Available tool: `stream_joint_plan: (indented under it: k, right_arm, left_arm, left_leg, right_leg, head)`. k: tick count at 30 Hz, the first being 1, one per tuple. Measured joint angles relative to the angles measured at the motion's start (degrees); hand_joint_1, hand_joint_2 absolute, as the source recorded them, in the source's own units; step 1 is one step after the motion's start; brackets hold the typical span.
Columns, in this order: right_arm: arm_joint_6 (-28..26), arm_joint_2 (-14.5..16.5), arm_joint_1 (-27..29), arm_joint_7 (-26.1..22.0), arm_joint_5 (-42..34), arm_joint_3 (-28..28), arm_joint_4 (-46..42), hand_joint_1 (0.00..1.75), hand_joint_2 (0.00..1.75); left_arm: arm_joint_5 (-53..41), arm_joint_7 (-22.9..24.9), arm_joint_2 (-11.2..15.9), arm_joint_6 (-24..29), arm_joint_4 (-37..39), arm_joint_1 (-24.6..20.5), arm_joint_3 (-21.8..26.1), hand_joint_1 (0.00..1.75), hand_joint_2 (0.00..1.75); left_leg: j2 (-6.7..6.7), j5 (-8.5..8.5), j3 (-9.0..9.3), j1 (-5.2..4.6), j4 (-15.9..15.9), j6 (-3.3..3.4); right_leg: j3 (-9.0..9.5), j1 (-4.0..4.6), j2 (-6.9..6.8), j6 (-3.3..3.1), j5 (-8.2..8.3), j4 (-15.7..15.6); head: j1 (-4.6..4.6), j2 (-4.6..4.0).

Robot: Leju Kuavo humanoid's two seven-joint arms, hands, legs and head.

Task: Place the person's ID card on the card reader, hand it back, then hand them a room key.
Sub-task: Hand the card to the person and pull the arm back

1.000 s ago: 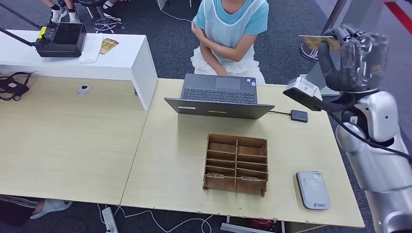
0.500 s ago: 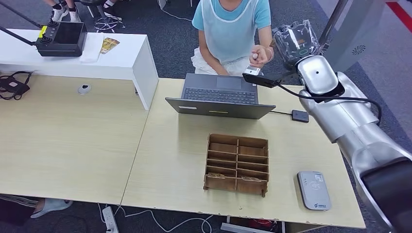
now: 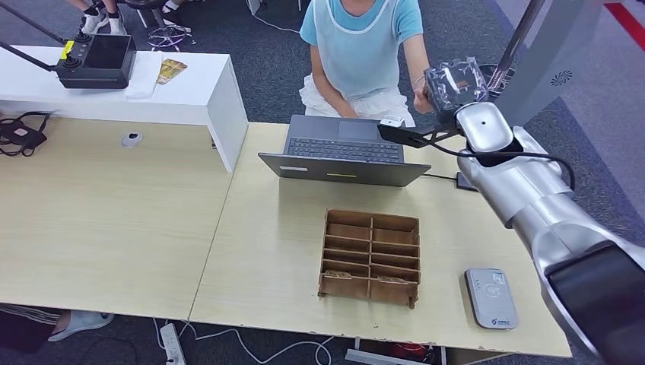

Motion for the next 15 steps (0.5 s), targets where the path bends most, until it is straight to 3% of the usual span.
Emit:
stream_joint_plan:
  k: [5, 11, 15]
  right_arm:
    - [-3.9, 0.1, 0.3, 0.5, -3.1, -0.4, 0.1, 0.0, 1.75]
    - [-14.2, -0.8, 3.6, 0.4, -9.5, -4.8, -2.7, 0.0, 1.75]
    - [-21.4, -1.9, 7.8, -2.0, -15.7, -9.9, -7.9, 0.0, 1.75]
  left_arm:
    - [0.0, 0.0, 0.0, 0.0, 0.0, 0.0, 0.0, 0.0, 0.0]
    - [0.0, 0.0, 0.0, 0.0, 0.0, 0.0, -0.4, 0.0, 0.0]
    - [0.0, 0.2, 0.0, 0.1, 0.0, 0.0, -0.8, 0.0, 0.0]
  left_leg:
    - [0.0, 0.0, 0.0, 0.0, 0.0, 0.0]
    - [0.0, 0.0, 0.0, -0.01, 0.0, 0.0]
    - [0.01, -0.01, 0.01, -0.01, 0.0, 0.0]
  right_leg:
    - [-0.02, 0.0, 0.01, 0.0, 0.0, 0.0]
    - [-0.02, -0.01, 0.01, 0.0, 0.0, 0.0]
    - [-0.02, -0.01, 0.02, 0.0, 0.0, 0.0]
  head:
    - [0.0, 0.0]
    - [-0.01, 0.0]
    - [-0.01, 0.0]
